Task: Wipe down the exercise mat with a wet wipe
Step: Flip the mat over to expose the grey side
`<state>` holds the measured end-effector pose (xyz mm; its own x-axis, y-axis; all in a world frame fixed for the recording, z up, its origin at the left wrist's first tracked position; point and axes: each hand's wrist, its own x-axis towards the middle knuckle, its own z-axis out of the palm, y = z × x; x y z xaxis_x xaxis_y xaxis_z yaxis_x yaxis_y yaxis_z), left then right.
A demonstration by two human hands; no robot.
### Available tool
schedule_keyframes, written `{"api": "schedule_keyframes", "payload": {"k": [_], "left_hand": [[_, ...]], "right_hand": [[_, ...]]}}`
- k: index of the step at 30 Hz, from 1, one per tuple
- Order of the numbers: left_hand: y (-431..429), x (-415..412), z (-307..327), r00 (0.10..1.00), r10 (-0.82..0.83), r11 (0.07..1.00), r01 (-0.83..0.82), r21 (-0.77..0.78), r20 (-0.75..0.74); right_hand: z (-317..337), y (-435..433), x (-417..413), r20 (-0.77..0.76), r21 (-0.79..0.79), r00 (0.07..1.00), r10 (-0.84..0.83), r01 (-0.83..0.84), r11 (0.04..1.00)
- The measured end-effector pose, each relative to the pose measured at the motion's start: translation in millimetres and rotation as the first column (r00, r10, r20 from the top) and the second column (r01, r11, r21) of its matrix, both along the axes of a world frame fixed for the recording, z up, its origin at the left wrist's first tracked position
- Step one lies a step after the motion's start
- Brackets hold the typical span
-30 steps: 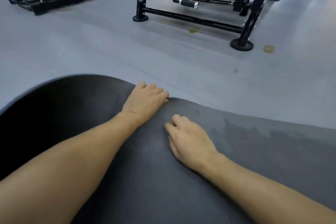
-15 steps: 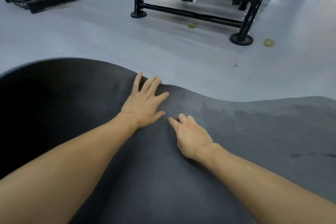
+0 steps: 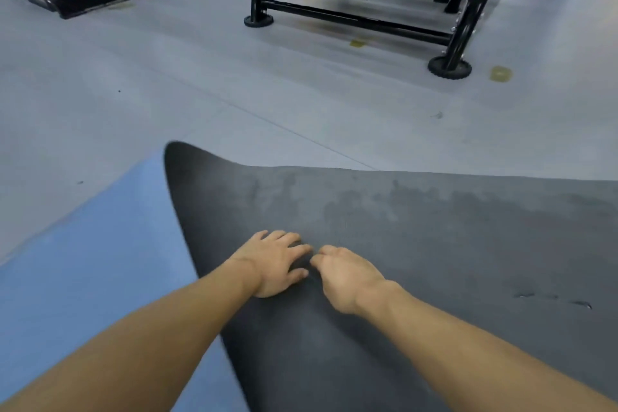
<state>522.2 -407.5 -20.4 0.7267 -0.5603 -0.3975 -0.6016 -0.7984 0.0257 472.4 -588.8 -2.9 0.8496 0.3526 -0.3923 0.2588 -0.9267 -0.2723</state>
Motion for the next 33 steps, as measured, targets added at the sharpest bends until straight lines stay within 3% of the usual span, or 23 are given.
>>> {"api": "schedule_keyframes", "payload": {"k": [6, 10, 13, 18, 23, 33], "left_hand": [[-3, -33, -20, 0.997, -0.021, 0.991, 0.031, 0.132, -0.078], [-6, -62, -37, 0.998, -0.065, 0.98, 0.061, 0.192, 0.011], [-8, -85, -47, 0.994, -0.09, 0.99, 0.084, 0.112, 0.056], [-2, -126, -65, 0.994, -0.113, 0.994, 0.113, 0.009, -0.002], [6, -134, -61, 0.997, -0.023, 0.998, 0.019, -0.066, -0.074], [-7, -129, -73, 0.986, 0.152, 0.982, -0.158, -0.1, -0.063]], "right_hand": [[-29, -12, -26, -0.067, -0.009, 0.996, -0.06, 0.059, 0.998], [-46, -15, -53, 0.007, 0.049, 0.995, -0.104, 0.103, 0.993], [-59, -19, -73, 0.064, 0.084, 0.989, -0.134, 0.128, 0.988], [-83, -23, -108, 0.108, 0.098, 0.977, -0.185, 0.175, 0.98], [-97, -17, -136, 0.115, 0.121, 0.956, -0.272, 0.258, 0.959], [-101, -18, -143, 0.161, 0.151, 0.946, -0.281, 0.258, 0.954]]}}
